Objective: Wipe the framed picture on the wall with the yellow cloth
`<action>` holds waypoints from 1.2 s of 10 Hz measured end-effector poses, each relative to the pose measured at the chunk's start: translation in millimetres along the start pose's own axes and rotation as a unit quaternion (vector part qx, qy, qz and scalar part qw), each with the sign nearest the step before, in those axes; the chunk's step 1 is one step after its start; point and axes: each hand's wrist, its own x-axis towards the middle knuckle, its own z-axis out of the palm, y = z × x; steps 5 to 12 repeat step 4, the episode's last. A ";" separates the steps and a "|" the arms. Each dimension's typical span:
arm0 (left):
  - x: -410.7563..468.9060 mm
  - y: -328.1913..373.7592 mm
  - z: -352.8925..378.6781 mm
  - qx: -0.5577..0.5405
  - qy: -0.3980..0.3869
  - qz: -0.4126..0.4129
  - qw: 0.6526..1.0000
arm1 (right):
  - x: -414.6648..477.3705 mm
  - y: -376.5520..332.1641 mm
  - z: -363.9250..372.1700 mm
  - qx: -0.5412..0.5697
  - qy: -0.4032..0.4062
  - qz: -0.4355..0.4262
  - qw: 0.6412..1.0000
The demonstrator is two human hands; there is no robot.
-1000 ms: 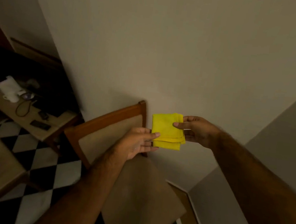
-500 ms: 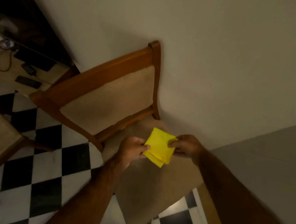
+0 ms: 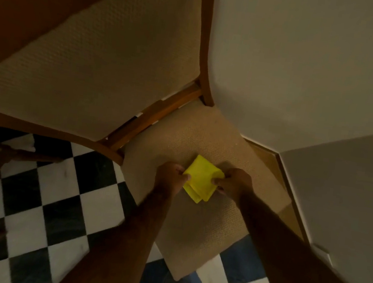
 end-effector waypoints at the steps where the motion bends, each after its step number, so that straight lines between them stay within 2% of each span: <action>1: 4.4 -3.1 8.7 0.056 0.029 0.007 0.998 | 6.0 7.0 7.0 -0.025 0.021 -0.011 0.999; 2: 7.5 -1.1 11.2 0.197 0.068 0.004 0.978 | 2.5 6.8 11.0 -0.145 0.062 -0.071 0.985; 3: 1.4 4.0 7.7 0.290 0.089 0.053 0.951 | -9.4 3.9 9.1 -0.241 0.110 -0.110 0.958; 4: -14.5 16.4 0.5 0.344 0.145 0.211 0.903 | -33.4 -6.4 -9.1 -0.393 0.202 -0.185 0.878; 12: -14.5 16.4 0.5 0.344 0.145 0.211 0.903 | -33.4 -6.4 -9.1 -0.393 0.202 -0.185 0.878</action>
